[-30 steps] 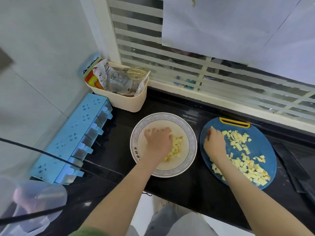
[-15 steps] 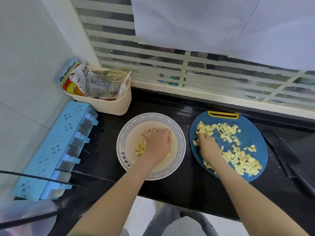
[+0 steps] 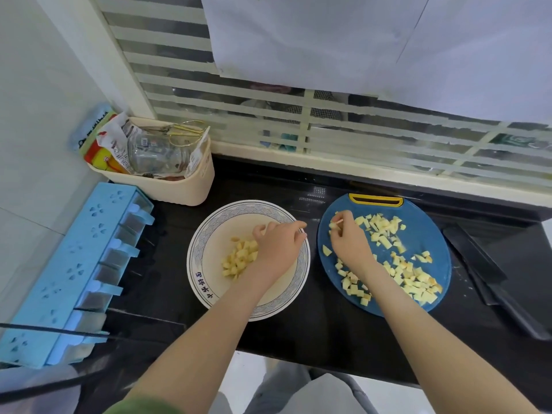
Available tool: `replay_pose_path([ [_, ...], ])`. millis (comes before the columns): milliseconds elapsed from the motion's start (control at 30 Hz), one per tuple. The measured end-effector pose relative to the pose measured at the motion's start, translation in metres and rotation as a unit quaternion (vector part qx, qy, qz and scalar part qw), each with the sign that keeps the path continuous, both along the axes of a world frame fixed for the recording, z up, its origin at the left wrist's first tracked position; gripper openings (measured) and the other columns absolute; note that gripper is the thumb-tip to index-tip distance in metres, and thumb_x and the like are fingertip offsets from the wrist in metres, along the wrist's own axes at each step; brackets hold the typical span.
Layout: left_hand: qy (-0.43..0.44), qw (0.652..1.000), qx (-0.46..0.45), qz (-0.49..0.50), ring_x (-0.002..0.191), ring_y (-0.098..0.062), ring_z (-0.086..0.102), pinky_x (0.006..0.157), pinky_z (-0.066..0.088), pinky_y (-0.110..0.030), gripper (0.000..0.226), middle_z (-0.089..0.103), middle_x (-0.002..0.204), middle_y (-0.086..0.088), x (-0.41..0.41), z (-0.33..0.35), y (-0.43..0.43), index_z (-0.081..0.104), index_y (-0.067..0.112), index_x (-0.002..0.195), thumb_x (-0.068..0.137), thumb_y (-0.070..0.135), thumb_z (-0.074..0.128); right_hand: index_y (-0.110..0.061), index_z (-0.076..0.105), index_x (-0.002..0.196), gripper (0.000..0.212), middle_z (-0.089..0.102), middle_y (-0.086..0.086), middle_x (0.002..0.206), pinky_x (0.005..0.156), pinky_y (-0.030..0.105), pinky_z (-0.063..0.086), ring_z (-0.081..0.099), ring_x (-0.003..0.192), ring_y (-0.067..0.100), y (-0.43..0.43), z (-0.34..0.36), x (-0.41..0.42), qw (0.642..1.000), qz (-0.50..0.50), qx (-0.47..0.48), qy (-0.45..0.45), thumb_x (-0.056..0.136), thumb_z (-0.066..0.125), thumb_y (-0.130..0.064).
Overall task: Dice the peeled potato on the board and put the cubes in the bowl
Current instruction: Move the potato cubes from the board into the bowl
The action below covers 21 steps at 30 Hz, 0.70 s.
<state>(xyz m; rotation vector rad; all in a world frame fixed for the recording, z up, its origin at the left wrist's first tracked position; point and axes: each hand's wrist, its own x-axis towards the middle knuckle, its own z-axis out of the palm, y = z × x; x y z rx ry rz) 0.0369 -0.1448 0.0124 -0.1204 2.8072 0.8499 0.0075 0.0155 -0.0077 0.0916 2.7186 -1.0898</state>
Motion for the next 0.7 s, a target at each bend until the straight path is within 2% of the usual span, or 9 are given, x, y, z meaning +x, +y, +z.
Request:
replay_pose_path([
  [100,-0.005,0.999,0.028,0.014,0.113,-0.014,0.045,0.099,0.014,-0.040,0.034,0.066,0.100,0.012,-0.004,0.002,0.000,0.051,0.035,0.131,0.099,0.041,0.041,-0.017,0.049,0.108,0.010,0.063,0.002,0.086,0.070,0.027,0.049,0.059,0.075,0.013,-0.017,0.007,-0.002,0.995,0.065,-0.074,-0.006,0.102,0.043,-0.012],
  [167,0.004,1.000,0.020,0.020,0.111,-0.014,0.045,0.097,0.015,-0.038,0.032,0.066,0.098,0.010,-0.006,0.002,-0.002,0.055,0.032,0.124,0.098,0.043,0.039,-0.016,0.053,0.104,0.010,0.067,0.001,0.083,0.074,0.027,0.053,0.064,0.077,0.014,-0.026,0.009,-0.001,0.990,0.103,-0.093,-0.021,0.102,0.045,-0.012],
  [267,0.010,0.999,0.006,0.033,0.106,-0.013,0.046,0.093,0.015,-0.036,0.027,0.062,0.091,0.010,-0.005,0.002,-0.011,0.062,0.029,0.104,0.098,0.043,0.040,-0.012,0.059,0.095,0.010,0.066,0.000,0.073,0.071,0.029,0.054,0.063,0.070,0.013,-0.037,0.012,-0.002,0.987,0.128,-0.095,-0.034,0.099,0.049,-0.011],
  [400,-0.004,0.999,-0.006,0.036,0.097,-0.011,0.046,0.084,0.014,-0.034,0.024,0.055,0.076,0.015,-0.002,0.003,-0.029,0.057,0.030,0.087,0.096,0.047,0.043,-0.013,0.062,0.087,0.010,0.062,-0.004,0.065,0.060,0.016,0.047,0.055,0.059,0.005,-0.045,0.013,-0.003,0.986,0.138,-0.076,-0.049,0.096,0.057,-0.017],
  [500,0.006,0.997,-0.050,0.051,0.097,-0.014,0.046,0.079,0.012,-0.034,0.024,0.058,0.076,0.011,0.000,0.001,-0.039,0.057,0.027,0.081,0.096,0.039,0.043,-0.013,0.063,0.091,0.011,0.059,-0.008,0.066,0.057,0.011,0.042,0.052,0.059,0.003,-0.043,0.012,-0.003,0.986,0.152,-0.058,-0.029,0.097,0.054,-0.015],
  [533,0.005,0.996,-0.068,0.063,0.098,-0.017,0.046,0.082,0.013,-0.035,0.024,0.060,0.078,0.010,0.001,0.001,-0.041,0.057,0.026,0.082,0.097,0.035,0.041,-0.016,0.063,0.091,0.013,0.059,-0.007,0.067,0.059,0.012,0.043,0.052,0.061,0.003,-0.039,0.011,-0.002,0.987,0.148,-0.058,-0.023,0.097,0.052,-0.012],
  [633,-0.024,0.989,-0.133,0.064,0.099,-0.019,0.047,0.091,0.021,-0.040,0.026,0.061,0.084,0.007,0.002,0.001,-0.043,0.060,0.025,0.096,0.098,0.031,0.035,-0.018,0.060,0.089,0.014,0.062,-0.002,0.073,0.068,0.029,0.052,0.055,0.066,0.009,-0.032,0.010,-0.002,0.990,0.116,-0.075,-0.042,0.097,0.052,-0.010],
  [700,-0.029,0.984,-0.162,0.059,0.101,-0.020,0.047,0.095,0.022,-0.042,0.027,0.061,0.089,0.006,0.005,0.003,-0.035,0.060,0.024,0.103,0.097,0.029,0.034,-0.020,0.061,0.095,0.011,0.064,-0.003,0.080,0.070,0.024,0.047,0.056,0.072,0.008,-0.031,0.011,-0.002,0.986,0.148,-0.049,-0.051,0.097,0.053,-0.013],
])
